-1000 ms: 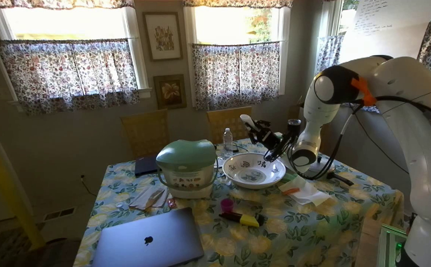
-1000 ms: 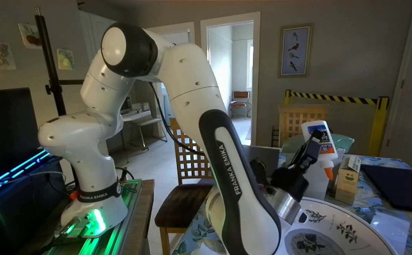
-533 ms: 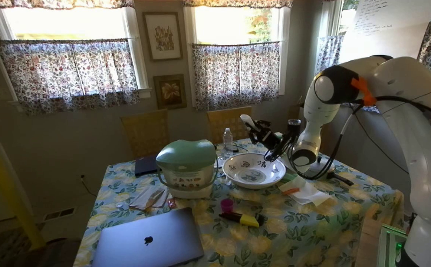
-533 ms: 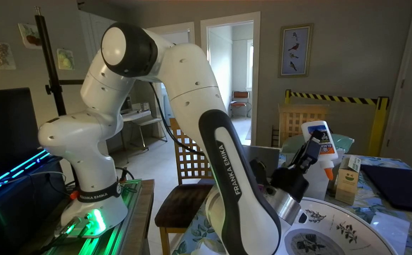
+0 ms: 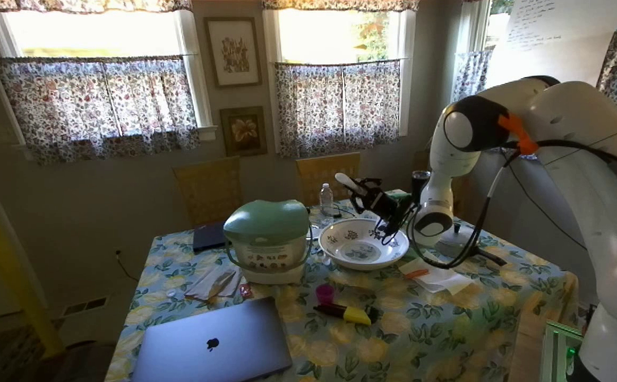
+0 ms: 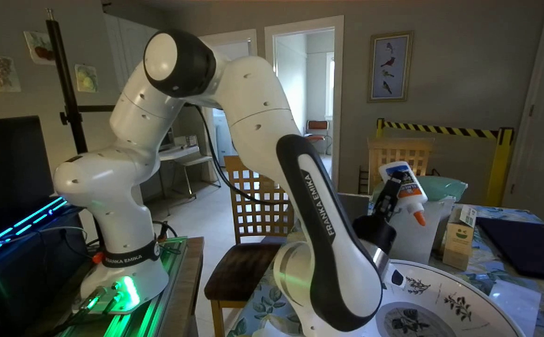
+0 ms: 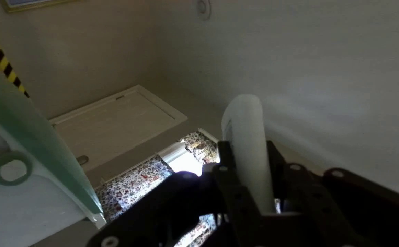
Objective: Pour the contents in the bottle into the bowl
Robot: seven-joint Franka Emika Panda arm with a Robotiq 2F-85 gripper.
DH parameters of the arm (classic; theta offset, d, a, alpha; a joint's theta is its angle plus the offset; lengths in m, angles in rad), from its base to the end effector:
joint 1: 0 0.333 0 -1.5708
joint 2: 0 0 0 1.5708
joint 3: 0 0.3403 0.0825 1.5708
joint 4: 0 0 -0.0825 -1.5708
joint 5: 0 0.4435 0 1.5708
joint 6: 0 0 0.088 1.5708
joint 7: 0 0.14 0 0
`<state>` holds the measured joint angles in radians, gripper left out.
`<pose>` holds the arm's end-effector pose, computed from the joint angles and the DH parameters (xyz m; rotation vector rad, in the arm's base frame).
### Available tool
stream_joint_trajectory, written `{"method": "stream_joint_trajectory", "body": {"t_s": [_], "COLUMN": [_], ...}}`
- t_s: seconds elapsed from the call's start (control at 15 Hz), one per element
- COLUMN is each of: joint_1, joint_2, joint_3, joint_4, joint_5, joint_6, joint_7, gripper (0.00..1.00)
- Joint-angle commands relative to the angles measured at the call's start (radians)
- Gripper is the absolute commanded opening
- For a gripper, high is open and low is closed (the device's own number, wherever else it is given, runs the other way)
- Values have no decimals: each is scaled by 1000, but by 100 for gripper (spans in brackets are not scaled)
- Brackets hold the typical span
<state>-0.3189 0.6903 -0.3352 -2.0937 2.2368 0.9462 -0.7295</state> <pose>0.5647 -0.2479 0.1941 -0.7992 0.5396 -0.5396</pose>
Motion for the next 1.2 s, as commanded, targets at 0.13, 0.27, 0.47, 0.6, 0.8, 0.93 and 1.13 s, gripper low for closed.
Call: {"method": "stream_joint_trajectory", "body": {"t_s": [0.13, 0.27, 0.47, 0.6, 0.8, 0.93, 1.13], "joint_1": [104, 120, 128, 130, 141, 155, 177], "joint_2": [-30, -41, -71, -108, -180, -230, -309], "joint_3": [-64, -78, -94, -97, -84, -68, -36], "joint_4": [-31, -29, -29, -38, -58, -75, -104], "joint_5": [-240, -334, -473, -560, -686, -766, -893], "joint_6": [47, 87, 163, 226, 343, 433, 560], "joint_7": [-334, -428, -536, -595, -662, -693, -713], "gripper": [6, 6, 6, 6, 6, 6, 6]}}
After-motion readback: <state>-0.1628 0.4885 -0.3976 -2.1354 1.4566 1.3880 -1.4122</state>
